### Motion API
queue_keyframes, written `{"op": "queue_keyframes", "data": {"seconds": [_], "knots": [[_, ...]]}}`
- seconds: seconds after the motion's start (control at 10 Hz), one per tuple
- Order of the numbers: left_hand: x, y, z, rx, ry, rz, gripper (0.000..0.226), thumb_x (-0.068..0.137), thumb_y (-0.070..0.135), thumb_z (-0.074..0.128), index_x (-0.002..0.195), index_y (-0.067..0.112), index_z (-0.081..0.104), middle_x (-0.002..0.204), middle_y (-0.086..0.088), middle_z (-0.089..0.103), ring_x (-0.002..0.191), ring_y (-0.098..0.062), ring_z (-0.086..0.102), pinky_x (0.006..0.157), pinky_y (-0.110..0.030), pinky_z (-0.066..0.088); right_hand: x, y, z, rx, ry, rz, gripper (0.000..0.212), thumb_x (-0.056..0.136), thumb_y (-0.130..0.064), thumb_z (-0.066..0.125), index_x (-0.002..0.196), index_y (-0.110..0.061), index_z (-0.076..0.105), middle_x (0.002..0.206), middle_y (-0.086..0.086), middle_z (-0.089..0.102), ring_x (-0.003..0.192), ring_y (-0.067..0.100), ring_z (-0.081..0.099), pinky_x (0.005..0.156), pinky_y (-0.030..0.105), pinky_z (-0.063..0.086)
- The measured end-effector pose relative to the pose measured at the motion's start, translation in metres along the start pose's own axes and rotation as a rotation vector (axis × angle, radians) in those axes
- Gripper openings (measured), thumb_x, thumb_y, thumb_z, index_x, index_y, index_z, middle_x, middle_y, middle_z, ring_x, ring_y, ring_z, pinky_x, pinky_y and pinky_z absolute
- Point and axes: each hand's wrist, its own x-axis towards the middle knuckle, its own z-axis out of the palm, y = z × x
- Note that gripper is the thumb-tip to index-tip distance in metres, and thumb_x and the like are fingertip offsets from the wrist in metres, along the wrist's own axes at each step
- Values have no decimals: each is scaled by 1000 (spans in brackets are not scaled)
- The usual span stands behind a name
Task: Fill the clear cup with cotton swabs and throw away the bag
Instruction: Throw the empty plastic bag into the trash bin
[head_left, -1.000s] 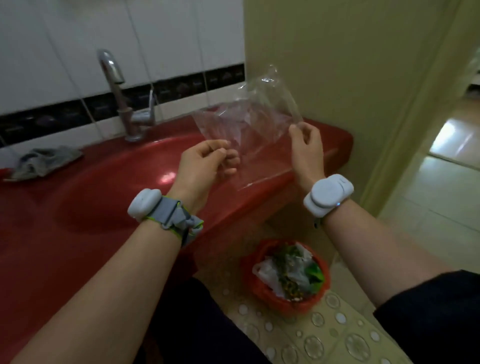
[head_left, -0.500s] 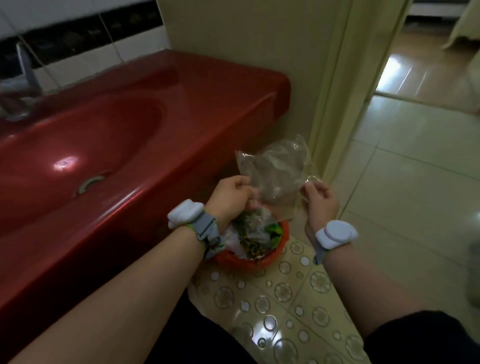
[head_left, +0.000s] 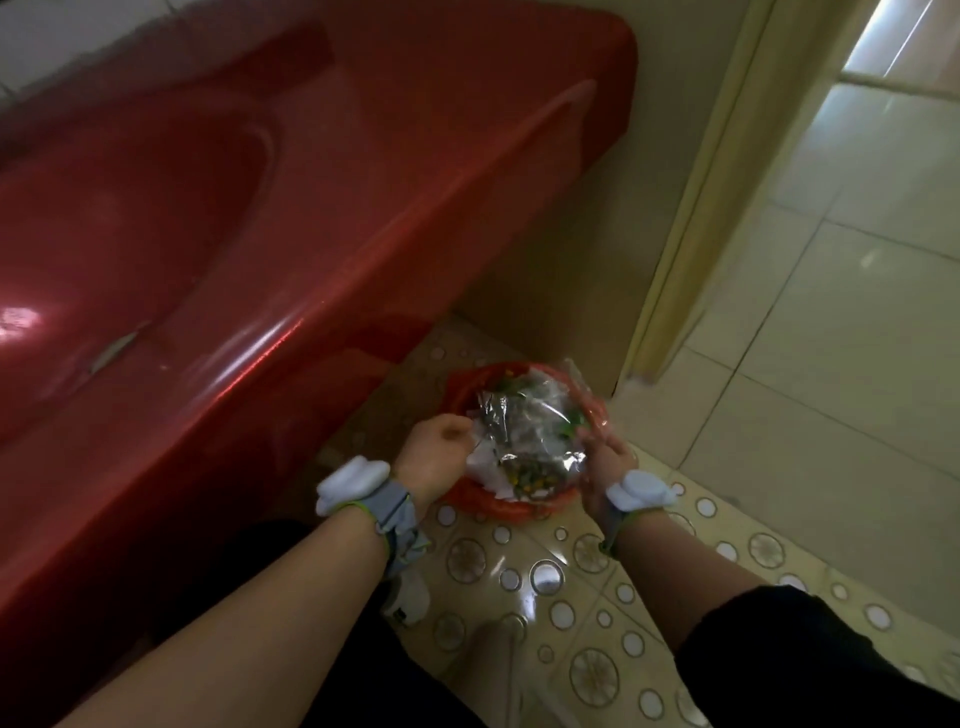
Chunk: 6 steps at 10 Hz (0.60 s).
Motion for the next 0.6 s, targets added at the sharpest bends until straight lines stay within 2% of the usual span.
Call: {"op": "queue_keyframes", "data": {"seconds": [0.1, 0.2, 0.3, 0.4, 0.5, 0.6], "knots": [[7, -9, 0, 32, -1, -35, 26, 91, 8, 50, 115, 7, 62, 103, -14, 63, 91, -25, 59, 95, -46, 50, 23, 11, 12, -16, -37, 43, 45, 86, -28, 63, 125, -7, 52, 120, 15, 60, 110, 32, 59, 96, 47, 47], [12, -13, 1, 9, -13, -62, 26, 93, 7, 47, 116, 6, 60, 86, -3, 57, 74, -15, 54, 88, -41, 51, 87, 51, 6, -73, -140, 100, 57, 70, -44, 73, 119, -18, 62, 121, 11, 64, 113, 31, 60, 100, 51, 44], [18, -18, -3, -7, -44, -90, 24, 95, 6, 44, 115, 9, 58, 81, 2, 52, 68, -9, 50, 73, -30, 50, 127, 78, 1, -82, -94, 109, 40, 81, -33, 60, 117, -17, 62, 121, 17, 63, 113, 38, 58, 97, 51, 46], [23, -23, -4, -46, -61, -136, 18, 96, 6, 43, 106, 12, 57, 77, 1, 48, 58, -4, 52, 58, -18, 46, 90, 48, 15, -253, -70, 179, 33, 89, -29, 52, 117, -13, 54, 110, 23, 59, 104, 44, 60, 75, 45, 54], [25, -26, -3, -23, -49, -129, 24, 96, 6, 44, 117, 5, 55, 76, -1, 50, 58, -7, 53, 57, -18, 43, 68, 25, 25, -428, 4, 151, 38, 94, -20, 47, 130, -6, 43, 122, 25, 54, 107, 45, 57, 80, 50, 54], [27, -25, 0, -36, -38, -127, 24, 95, 5, 45, 115, 4, 57, 79, -4, 53, 65, -11, 52, 72, -30, 47, 57, 16, 32, -471, 27, 72, 49, 94, -16, 50, 140, -13, 33, 137, 19, 45, 118, 40, 51, 95, 49, 48]]}}
